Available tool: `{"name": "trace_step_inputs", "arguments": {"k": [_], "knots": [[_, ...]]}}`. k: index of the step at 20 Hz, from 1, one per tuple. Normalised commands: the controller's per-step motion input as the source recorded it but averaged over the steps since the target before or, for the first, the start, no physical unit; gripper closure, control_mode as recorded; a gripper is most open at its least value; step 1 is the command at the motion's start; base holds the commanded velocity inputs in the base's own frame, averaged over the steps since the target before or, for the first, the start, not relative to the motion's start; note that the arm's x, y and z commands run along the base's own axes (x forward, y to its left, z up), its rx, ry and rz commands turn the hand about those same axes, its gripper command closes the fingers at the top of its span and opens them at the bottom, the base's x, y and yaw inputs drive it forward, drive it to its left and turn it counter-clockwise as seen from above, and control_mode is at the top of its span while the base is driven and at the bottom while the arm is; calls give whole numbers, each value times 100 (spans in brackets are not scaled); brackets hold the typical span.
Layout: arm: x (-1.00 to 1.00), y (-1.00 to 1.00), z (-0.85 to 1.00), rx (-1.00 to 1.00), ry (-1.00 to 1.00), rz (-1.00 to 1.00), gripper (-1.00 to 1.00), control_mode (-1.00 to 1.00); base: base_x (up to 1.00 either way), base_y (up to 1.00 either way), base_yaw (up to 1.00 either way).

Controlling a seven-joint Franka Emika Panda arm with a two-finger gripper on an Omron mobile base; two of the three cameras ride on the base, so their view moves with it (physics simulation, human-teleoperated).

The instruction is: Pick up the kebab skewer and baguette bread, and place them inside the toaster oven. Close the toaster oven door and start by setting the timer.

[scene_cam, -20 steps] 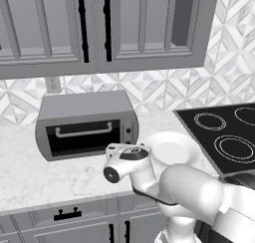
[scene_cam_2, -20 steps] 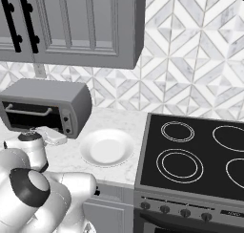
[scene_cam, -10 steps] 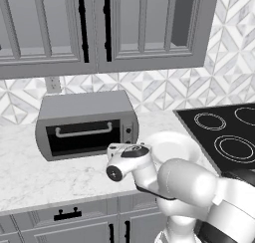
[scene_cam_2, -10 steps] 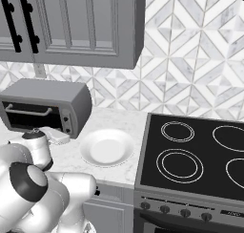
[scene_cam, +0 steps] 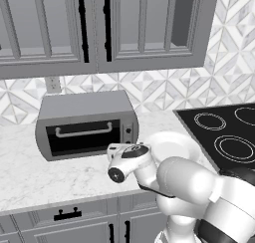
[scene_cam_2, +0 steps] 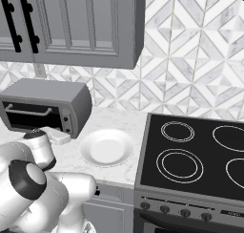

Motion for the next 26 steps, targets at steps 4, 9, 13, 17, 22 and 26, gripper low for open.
{"name": "trace_step_inputs", "arguments": {"k": [4, 9, 13, 17, 22, 26], "knots": [[0, 0, -15, 0, -3, 4, -100, -100, 0, 0, 0], [0, -13, -16, 0, -2, 4, -100, -100, 0, 0, 0], [0, -29, -7, 0, -4, 5, -100, -100, 0, 0, 0], [0, -47, 0, 0, -7, 6, -100, -100, 0, 0, 0], [1, -52, -6, 0, -3, 7, -100, -100, 0, 0, 0], [0, -37, -25, 0, 0, 8, -100, -100, 0, 0, 0]]}}
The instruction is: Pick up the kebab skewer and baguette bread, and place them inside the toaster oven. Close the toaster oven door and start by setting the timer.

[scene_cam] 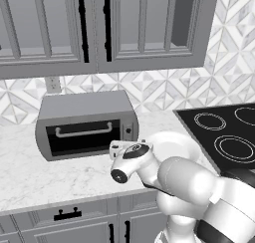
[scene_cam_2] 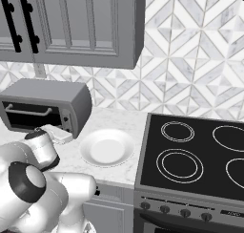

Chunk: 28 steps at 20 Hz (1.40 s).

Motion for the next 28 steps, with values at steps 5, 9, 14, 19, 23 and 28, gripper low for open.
{"name": "trace_step_inputs", "arguments": {"k": [5, 9, 14, 19, 23, 28], "knots": [[2, -16, -41, 0, 0, 9, -100, -100, 0, 0, 0], [1, -2, -39, 0, 0, 11, -100, -100, 0, 0, 0], [4, -7, -21, 0, -2, 11, -100, -100, 0, 0, 0], [9, -16, -4, 0, -6, 11, -100, -100, 0, 0, 0], [6, -9, 0, 0, -7, 10, -100, -100, 0, 0, 0], [0, -1, 0, 1, -5, 8, -100, -100, 0, 0, 0]]}}
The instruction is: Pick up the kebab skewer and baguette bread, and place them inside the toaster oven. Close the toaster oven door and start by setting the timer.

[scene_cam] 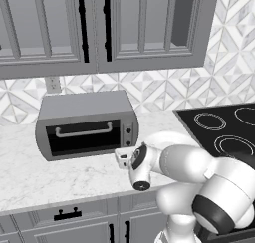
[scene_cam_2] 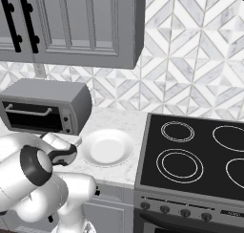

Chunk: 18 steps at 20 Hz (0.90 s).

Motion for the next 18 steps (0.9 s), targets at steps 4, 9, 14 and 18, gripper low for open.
{"name": "trace_step_inputs", "arguments": {"k": [4, 9, 14, 18], "knots": [[1, 0, 0, 2, -2, 6, -100, -100, 0, 0, 0], [2, 0, 3, 3, -2, 3, -100, -100, 0, 0, 0], [0, 3, 1, 4, -1, 2, -100, -100, 0, 0, 0], [0, 14, 0, 3, -2, 1, -100, -100, 0, 0, 0]]}}
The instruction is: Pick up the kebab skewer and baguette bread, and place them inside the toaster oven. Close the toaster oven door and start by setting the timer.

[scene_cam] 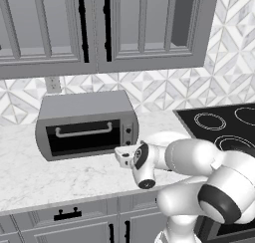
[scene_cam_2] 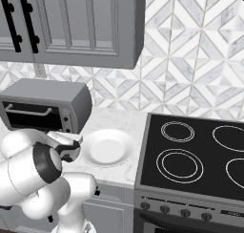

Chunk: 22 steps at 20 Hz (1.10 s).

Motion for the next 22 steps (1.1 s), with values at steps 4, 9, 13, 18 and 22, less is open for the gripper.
{"name": "trace_step_inputs", "arguments": {"k": [4, 9, 13, 18, 22], "knots": [[0, 18, 0, 1, -1, 0, -100, -100, 0, 0, 0], [0, 11, 0, 0, -1, 0, -100, -100, 0, 0, 0], [0, 0, -3, 0, -1, 0, -100, -100, 0, 0, 0], [5, -5, -8, 0, 0, 1, -100, -100, 0, 0, 0], [5, 0, -1, 0, 0, 0, -100, -100, 0, 0, 0]]}}
